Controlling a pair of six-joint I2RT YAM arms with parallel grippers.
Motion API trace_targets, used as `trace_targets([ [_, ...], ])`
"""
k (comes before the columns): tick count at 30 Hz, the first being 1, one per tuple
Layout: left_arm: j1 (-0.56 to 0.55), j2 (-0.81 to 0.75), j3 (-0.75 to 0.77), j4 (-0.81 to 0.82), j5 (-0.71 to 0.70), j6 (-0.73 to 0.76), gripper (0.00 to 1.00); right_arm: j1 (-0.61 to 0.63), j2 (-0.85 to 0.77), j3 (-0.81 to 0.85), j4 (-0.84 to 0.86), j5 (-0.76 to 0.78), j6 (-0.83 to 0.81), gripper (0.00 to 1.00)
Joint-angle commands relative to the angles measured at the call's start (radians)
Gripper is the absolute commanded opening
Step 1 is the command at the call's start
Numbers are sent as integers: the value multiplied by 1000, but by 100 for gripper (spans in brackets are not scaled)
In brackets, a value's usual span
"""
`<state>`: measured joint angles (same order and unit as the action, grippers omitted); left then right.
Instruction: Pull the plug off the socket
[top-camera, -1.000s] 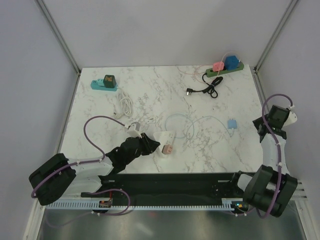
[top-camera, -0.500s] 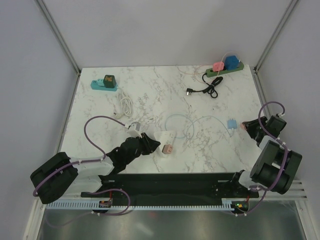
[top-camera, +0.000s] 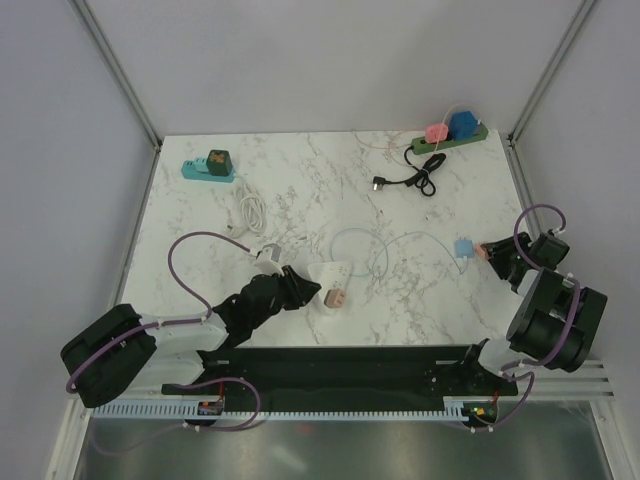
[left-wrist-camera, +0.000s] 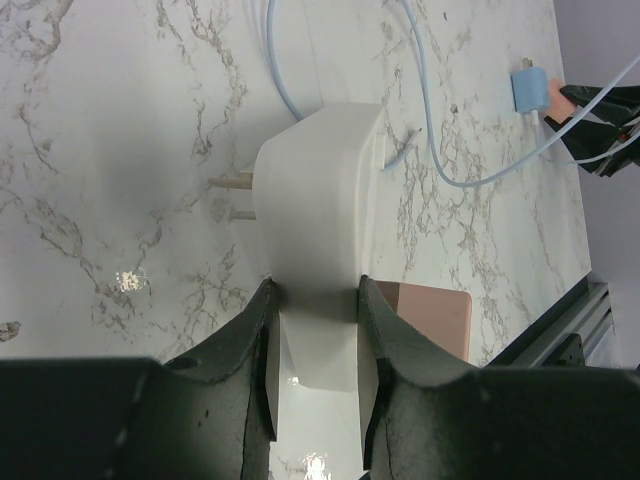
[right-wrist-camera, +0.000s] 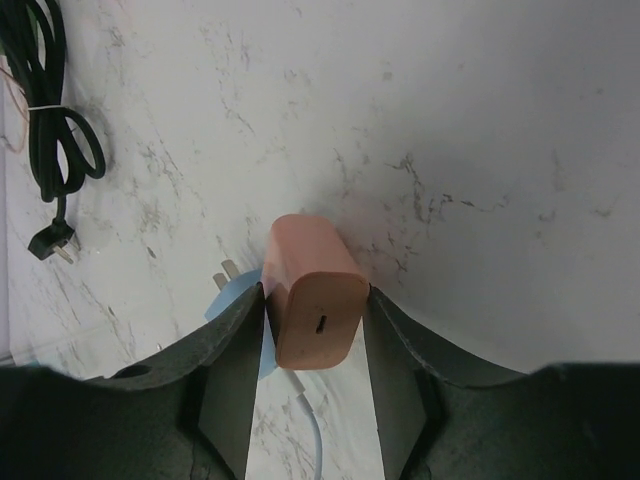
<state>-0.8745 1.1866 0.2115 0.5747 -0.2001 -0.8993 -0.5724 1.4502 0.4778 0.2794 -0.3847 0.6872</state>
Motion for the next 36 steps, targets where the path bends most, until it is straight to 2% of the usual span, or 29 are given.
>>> trace_targets([
  [1, 3, 18, -35, -91, -30, 76, 2, -4, 6, 33, -17, 24, -18, 52],
  [2, 3, 16, -35, -91, -32, 77, 2, -4, -7, 38, -52, 47, -26, 53],
  [3, 3, 15, -37, -91, -32, 77, 2, -3, -42, 44, -92, 79, -37, 59],
  [5, 3, 11, -37, -91, -32, 76, 2, -3, -80, 73, -205, 168, -83, 76],
  [6, 3, 11, -38, -91, -32, 76, 2, -3, -115, 84, -241, 193, -100, 77],
  [7, 3, 10, -38, -88, -32, 77, 2, -3, -134, 114, -320, 249, -129, 83],
  [10, 3, 13, -38, -87, -30, 76, 2, -3, -209, 163, -440, 305, -150, 88],
  [14, 3, 19, -35, -88, -28, 76, 2, 35, -325, 229, -558, 363, -182, 88],
  [18, 3, 16, -35, -90, -32, 74, 2, 188, -424, 297, -654, 400, -178, 89],
  [20, 3, 16, -34, -91, -33, 73, 2, 354, -485, 324, -690, 429, -157, 88],
  [21, 3, 18, -34, -93, -33, 73, 2, 490, -504, 341, -706, 481, -117, 88],
  [24, 3, 18, -32, -99, -35, 71, 2, 705, -559, 355, -753, 547, -51, 89],
  [25, 3, 16, -31, -101, -38, 69, 2, 835, -565, 363, -775, 597, -11, 88],
  [26, 3, 18, -29, -105, -38, 69, 2, 898, -565, 363, -776, 618, 11, 89],
  [27, 5, 16, -27, -108, -41, 68, 2, 1010, -559, 360, -776, 624, 29, 88],
  [29, 3, 18, -24, -121, -44, 69, 2, 1129, -519, 357, -769, 648, 90, 88],
  [30, 3, 16, -20, -131, -47, 69, 2, 1261, -502, 352, -760, 670, 109, 88],
  [33, 3, 16, -11, -144, -53, 69, 2, 1492, -416, 358, -760, 794, 188, 88],
  [36, 3, 16, -11, -156, -58, 63, 2, 1618, -346, 331, -725, 848, 274, 88],
])
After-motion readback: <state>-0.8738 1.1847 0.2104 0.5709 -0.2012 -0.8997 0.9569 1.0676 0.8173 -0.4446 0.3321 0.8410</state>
